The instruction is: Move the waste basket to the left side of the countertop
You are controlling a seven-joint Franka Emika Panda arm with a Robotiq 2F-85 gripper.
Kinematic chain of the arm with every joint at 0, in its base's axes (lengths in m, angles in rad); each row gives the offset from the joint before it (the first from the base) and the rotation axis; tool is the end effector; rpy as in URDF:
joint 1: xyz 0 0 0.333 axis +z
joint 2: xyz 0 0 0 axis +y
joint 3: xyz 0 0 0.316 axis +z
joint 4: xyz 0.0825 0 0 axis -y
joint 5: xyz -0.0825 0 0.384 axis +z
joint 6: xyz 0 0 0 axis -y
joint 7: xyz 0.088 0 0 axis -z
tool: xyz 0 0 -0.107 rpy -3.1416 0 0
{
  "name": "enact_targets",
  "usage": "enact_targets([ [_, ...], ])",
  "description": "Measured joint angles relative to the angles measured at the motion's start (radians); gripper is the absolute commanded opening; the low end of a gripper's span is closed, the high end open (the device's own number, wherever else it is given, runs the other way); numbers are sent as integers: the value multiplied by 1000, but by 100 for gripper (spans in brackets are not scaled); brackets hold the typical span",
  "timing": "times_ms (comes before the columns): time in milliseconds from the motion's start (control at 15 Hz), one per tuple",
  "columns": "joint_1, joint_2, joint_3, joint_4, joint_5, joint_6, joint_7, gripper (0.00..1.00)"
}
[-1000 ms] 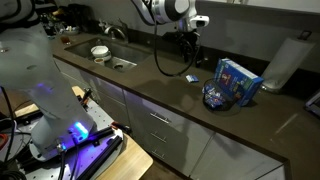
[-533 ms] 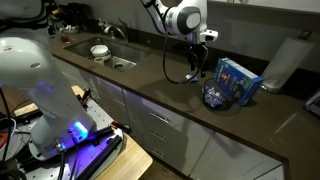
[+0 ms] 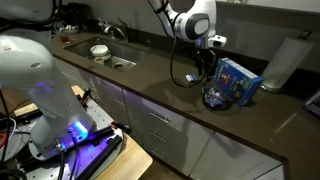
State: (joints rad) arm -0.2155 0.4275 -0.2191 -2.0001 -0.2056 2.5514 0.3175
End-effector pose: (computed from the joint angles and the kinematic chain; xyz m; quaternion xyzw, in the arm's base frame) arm 0.5666 -0.2541 0.2603 0.9532 -0.2757 0.0570 0.1103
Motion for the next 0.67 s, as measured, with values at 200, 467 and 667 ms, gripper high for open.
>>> enact_targets([
  [200, 0, 38, -9, 55, 12, -20, -4, 72],
  [467, 0, 69, -13, 105, 15, -60, -4, 73],
  [667, 0, 81, -13, 130, 15, -93, -5, 44],
])
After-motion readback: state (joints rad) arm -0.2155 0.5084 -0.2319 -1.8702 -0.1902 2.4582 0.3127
